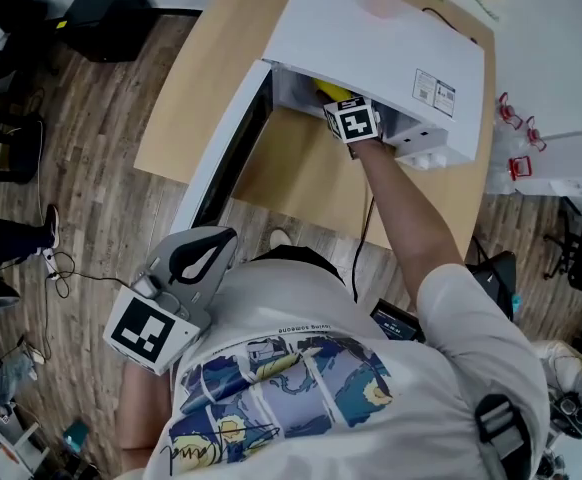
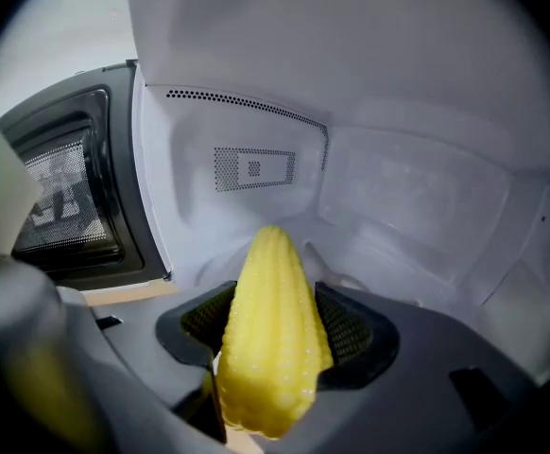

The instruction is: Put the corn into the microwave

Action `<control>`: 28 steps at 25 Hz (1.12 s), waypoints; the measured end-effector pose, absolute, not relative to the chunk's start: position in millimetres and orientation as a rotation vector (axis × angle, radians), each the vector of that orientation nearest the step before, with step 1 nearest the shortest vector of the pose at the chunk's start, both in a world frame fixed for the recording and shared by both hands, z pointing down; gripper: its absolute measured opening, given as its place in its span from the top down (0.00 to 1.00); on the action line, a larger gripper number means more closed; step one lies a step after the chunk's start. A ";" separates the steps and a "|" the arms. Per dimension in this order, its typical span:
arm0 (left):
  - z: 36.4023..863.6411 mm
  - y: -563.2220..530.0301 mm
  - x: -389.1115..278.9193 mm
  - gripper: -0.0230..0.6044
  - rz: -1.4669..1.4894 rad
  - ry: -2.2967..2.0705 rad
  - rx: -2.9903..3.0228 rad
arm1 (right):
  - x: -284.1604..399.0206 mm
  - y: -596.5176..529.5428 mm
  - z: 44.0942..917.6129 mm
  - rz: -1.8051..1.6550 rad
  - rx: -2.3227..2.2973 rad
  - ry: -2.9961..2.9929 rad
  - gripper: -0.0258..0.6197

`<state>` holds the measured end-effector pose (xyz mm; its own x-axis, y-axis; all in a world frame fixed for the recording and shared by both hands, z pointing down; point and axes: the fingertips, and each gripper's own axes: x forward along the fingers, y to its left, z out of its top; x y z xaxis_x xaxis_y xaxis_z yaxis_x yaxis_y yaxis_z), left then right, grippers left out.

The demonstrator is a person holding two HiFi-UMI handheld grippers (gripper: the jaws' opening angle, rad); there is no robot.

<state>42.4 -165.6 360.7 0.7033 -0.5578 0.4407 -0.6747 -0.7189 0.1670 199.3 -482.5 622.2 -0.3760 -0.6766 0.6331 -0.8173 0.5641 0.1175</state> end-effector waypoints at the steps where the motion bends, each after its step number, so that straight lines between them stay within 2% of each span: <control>1: 360.8 -166.2 41.9 0.95 0.523 -0.969 2.595 | 199.1 -482.7 622.0 0.282 1.194 -2.156 0.58; 28: 358.0 -134.3 12.4 0.95 0.488 -0.852 2.655 | 218.4 -436.2 588.9 0.348 1.419 -2.122 0.55</control>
